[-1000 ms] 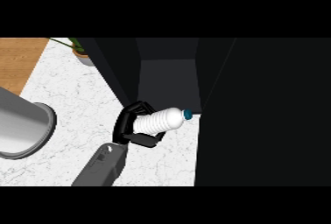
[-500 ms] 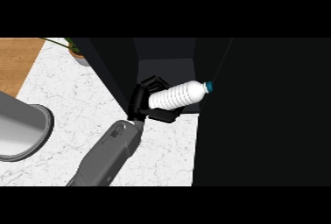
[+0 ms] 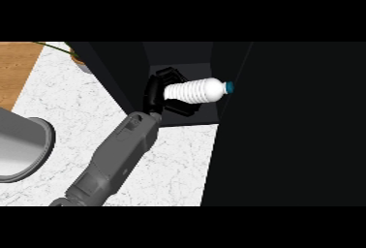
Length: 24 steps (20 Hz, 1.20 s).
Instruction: Pick up the bottled water, place it into the cabinet and close the cabinet
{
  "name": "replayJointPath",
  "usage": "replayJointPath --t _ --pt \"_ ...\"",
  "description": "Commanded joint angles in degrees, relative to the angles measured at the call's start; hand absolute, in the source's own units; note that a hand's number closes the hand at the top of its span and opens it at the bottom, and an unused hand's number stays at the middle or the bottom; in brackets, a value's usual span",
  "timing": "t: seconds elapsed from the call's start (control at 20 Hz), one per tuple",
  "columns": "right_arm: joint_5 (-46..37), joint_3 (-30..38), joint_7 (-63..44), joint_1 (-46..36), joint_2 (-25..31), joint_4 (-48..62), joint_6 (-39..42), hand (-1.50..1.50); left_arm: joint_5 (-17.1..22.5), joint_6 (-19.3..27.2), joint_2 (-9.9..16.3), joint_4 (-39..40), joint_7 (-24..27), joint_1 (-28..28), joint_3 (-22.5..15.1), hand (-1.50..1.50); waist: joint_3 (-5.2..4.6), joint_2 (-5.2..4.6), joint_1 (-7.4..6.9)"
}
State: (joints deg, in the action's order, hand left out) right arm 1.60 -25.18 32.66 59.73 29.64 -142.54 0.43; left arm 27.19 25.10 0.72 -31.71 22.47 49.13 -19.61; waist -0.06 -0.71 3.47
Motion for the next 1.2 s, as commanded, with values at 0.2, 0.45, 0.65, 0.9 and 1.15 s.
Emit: replayJointPath --t 0.2,0.45,0.65,0.9,1.15 --pt "6.57 3.5 -0.55 0.79 0.9 -3.49 2.3 -1.5 -3.44 12.71 -0.7 11.75 1.5 7.6 0.5 1.5 0.08 -0.43 0.48" --pt "4.14 2.34 2.28 2.21 1.32 -2.31 3.85 -1.5 -7.28 20.02 -0.2 19.47 -0.05 12.94 -0.2 -1.5 0.09 -0.69 1.75" --pt "4.18 2.16 1.69 2.16 0.48 -2.93 3.69 -1.5 -7.37 22.78 -0.5 22.92 -0.72 16.2 0.79 -1.5 0.03 -0.84 1.73" --pt "3.91 1.83 0.63 1.44 0.48 -3.27 4.42 -1.5 -6.72 17.81 -0.29 21.73 3.91 17.45 2.31 -1.5 -0.05 -0.94 1.21" --pt "3.02 1.31 2.1 3.65 0.34 -3.89 4.52 -1.5 0.93 10.4 1.09 11.71 15.46 14.31 10.95 1.5 -0.21 -0.42 0.49"
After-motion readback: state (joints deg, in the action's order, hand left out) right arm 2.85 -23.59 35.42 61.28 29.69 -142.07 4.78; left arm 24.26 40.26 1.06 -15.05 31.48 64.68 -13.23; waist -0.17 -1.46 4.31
